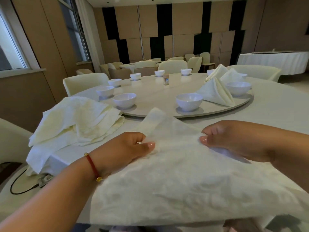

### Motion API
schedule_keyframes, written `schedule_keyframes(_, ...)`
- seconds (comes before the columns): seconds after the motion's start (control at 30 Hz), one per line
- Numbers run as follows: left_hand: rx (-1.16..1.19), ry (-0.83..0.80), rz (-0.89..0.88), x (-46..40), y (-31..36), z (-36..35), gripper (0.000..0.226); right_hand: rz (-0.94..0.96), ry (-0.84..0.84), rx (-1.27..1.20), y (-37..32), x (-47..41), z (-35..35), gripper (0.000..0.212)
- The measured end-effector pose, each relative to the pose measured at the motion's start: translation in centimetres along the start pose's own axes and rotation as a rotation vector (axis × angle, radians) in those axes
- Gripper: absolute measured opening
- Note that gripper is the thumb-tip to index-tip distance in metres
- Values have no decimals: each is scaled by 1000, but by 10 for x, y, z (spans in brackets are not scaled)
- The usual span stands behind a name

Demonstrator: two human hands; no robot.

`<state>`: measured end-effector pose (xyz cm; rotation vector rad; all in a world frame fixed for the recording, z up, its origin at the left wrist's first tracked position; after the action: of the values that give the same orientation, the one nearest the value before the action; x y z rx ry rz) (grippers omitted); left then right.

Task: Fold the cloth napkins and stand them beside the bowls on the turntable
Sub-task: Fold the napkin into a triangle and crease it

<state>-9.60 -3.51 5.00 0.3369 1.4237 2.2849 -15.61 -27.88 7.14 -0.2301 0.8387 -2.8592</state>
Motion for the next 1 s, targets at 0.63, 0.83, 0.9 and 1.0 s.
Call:
schedule_keyframes(0.63,-532,329,112,-117,-68,39,28,-197,178,541,28,-177,-27,28)
schedule_keyframes(0.83,-535,329,129,-144,-71,49,30,-296,216,549,34,-206,-28,18)
schedule_keyframes(0.9,-533,328,127,-152,-72,50,31,-303,239,533,38,-211,-27,15)
schedule_keyframes(1.0,-535,326,141,-159,-75,53,32,-296,261,516,40,-216,-27,20)
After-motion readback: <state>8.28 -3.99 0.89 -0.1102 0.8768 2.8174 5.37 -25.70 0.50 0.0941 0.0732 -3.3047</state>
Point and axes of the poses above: each hand's wrist, its own x-axis away from the middle knuckle, its own z-axis out of the back of the hand, y = z × x, the point moved 3 cm from there along -x, towards the middle knuckle, and after that the axes turned 13 degrees about x, right-handed, at the moved point
